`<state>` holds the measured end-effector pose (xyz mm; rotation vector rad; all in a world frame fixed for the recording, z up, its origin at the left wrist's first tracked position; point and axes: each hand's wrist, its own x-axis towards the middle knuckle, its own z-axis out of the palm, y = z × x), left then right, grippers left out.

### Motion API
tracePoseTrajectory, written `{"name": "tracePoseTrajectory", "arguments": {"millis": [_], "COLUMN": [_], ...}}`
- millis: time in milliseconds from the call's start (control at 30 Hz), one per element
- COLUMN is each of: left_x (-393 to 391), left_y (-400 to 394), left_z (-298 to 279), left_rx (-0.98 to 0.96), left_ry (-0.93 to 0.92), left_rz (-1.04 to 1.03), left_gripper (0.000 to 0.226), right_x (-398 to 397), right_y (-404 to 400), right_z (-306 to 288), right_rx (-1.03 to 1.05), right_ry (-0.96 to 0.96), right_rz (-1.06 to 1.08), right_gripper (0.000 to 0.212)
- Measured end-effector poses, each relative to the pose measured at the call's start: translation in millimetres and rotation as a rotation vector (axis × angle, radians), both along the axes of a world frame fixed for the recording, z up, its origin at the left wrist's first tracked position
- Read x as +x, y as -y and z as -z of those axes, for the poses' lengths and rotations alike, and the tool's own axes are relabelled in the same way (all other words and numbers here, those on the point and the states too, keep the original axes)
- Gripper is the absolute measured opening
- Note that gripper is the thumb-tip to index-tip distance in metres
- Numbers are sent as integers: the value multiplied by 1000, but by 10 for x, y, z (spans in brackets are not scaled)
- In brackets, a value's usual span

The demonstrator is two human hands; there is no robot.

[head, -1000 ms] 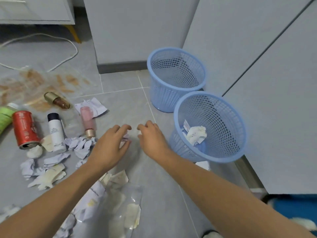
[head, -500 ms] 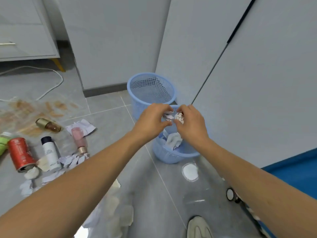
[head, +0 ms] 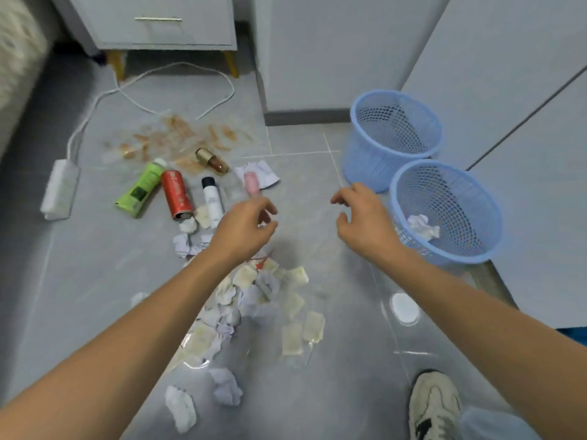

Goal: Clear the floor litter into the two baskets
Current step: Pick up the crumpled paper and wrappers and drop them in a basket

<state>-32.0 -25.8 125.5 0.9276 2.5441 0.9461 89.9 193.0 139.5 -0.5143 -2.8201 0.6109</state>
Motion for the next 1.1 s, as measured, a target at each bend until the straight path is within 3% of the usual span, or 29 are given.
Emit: {"name": "tracePoseTrajectory", "arguments": {"millis": [267,400,533,667,800,1100], "left_x": [98,346,483,461,471,435], "left_y": [1269,1486,1397,1247,1170,1051], "left_z": [578,1000,1353,1639,1782,1374], "left_rx": [-146,-224,-297,-397,-335,-137], "left_ry": [110,107,60,18,-27,-49], "left_rz": [-243,-224,-127,-65,-114,-244], "left_gripper": [19,33,54,61,40,22], "right_x": [-435,-467,-511,-531,-573,-565], "right_y": [1285,1637,1710,1665,1668,1538], "right_z": [745,1131,1439,1628,1710,1559], "right_rx": [-141,-79,42,149,205,7], "right_ry": [229,420,511,486,416,180], "right_rz": [-357,-498,-507,-488,-502,-439], "right_gripper": [29,37,48,42,25,16]}}
